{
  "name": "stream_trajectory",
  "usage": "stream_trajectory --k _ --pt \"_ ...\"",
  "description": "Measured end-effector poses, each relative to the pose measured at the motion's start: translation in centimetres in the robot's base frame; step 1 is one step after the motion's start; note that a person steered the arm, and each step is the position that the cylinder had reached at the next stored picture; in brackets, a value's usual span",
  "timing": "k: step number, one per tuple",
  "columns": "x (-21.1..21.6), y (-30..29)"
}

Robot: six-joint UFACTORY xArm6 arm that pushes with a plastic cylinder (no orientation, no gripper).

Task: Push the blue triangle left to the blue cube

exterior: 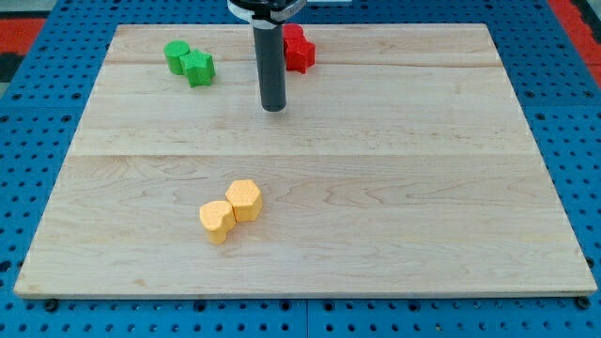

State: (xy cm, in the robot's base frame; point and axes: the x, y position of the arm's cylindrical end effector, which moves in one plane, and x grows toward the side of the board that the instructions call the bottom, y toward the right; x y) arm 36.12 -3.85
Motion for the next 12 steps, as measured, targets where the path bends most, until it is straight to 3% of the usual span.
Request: stream_trajectory --k 3,4,5,7,9,11,12 --pt "-2.7 -0.9" --pt "-1.7 5.1" --pt "-2.3 4.6" --pt "-7.3 -2.7" --pt "-7.7 -6.8" --pt "-7.7 -6.8" --pt "-9.9 -6.9"
